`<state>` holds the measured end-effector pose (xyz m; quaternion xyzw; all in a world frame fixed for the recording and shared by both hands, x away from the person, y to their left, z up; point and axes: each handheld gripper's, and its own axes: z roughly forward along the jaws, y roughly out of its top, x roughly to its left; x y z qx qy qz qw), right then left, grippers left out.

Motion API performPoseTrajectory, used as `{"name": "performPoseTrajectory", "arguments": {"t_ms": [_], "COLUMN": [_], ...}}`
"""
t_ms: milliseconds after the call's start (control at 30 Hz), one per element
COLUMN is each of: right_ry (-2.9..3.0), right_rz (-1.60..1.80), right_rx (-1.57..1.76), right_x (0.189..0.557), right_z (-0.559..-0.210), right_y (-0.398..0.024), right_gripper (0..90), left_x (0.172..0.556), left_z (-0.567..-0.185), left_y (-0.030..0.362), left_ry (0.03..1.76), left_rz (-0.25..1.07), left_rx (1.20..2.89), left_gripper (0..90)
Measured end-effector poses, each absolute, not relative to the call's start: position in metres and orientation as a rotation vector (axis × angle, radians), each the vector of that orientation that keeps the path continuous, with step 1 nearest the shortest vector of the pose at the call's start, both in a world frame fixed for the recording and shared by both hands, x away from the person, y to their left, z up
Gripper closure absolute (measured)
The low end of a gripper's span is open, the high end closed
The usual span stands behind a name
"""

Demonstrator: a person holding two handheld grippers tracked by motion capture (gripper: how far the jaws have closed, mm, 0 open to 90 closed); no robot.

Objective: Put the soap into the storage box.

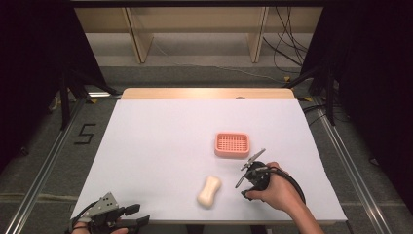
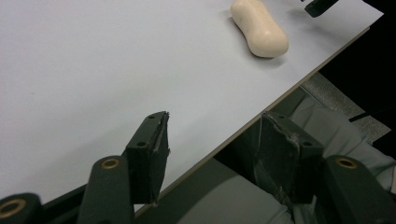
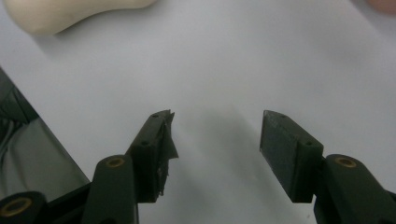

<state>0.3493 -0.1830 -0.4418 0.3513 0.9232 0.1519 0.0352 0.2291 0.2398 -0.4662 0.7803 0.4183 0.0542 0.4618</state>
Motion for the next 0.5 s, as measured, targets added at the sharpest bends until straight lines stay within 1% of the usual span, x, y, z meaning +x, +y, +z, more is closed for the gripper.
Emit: {"name": "performPoseTrajectory", "arguments": {"t_ms": [100,133,233,267,367,400,500], "right_ry": [2.865,2.877,2.907,2.937,2.952,2.967,2.967], "right_rz": [0.456,0.471,0.482,0.485,0.458,0.445,0.442], "right_rx": [1.004,0.850,0.787,0.697,0.649,0.598,0.556], "right_x": [0.350,0.350,0.349,0.349,0.349,0.349,0.351], "right_z": [-0.440,-0.437,-0.433,-0.430,-0.429,-0.429,-0.429], "right_y": [-0.179,-0.175,-0.171,-0.168,-0.165,-0.163,-0.161], "right_gripper": [43.3,42.5,41.2,39.4,37.6,35.6,35.1], "left_x": [0.229,0.229,0.229,0.229,0.229,0.229,0.229], "left_z": [-0.466,-0.466,-0.466,-0.466,-0.467,-0.467,-0.467], "left_y": [0.240,0.240,0.240,0.240,0.240,0.240,0.240], "left_ry": [1.032,1.034,1.034,1.033,1.033,1.032,1.031], "left_rz": [0.141,0.147,0.135,0.135,0.135,0.137,0.137], "left_rx": [1.916,1.919,1.920,1.920,1.920,1.927,1.918], "left_gripper": [42.3,42.3,42.3,42.3,42.3,42.3,42.3]}}
